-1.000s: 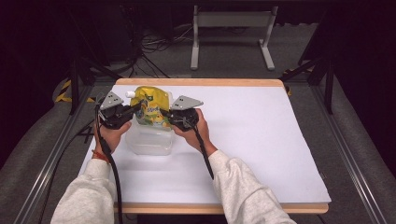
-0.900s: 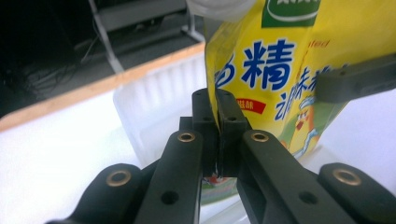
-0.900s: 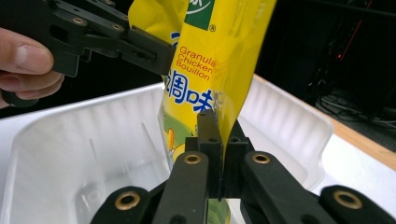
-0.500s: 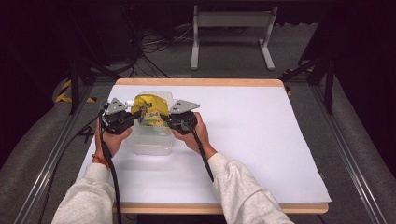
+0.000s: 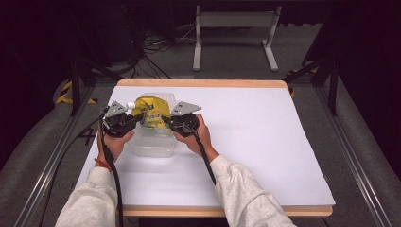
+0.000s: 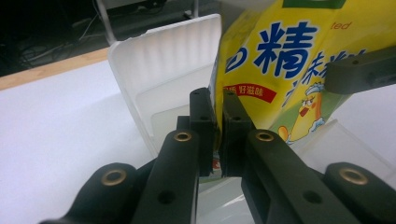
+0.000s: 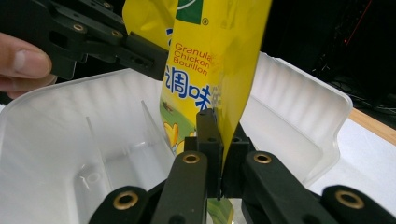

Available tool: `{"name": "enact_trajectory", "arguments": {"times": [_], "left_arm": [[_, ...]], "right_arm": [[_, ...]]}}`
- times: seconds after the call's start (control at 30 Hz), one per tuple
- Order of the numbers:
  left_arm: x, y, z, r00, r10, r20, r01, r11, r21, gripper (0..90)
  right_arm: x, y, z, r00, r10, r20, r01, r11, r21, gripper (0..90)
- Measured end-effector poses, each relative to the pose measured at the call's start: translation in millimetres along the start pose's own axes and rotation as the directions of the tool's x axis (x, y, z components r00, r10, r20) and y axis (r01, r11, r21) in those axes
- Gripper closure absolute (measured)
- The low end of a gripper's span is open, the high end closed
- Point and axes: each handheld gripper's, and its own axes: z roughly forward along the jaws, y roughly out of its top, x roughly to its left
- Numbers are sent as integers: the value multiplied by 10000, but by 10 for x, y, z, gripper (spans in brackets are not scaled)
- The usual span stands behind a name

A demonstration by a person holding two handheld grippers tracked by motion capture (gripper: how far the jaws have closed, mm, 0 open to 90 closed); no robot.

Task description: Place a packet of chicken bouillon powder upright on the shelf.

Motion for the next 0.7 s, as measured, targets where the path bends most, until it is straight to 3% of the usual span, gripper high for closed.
{"name": "enact_trajectory", "arguments": {"times": [0.3,0.7], "left_arm": [[19,-13,-24,9997,-223,-73,223,9997,-37,841],[-26,12,-32,9983,41,-584,-31,9999,169,830]], "right_arm": [[6,3,-10,9999,-31,113,30,9999,108,879],[-3,-2,-94,9995,-81,314,77,9999,145,833]]}}
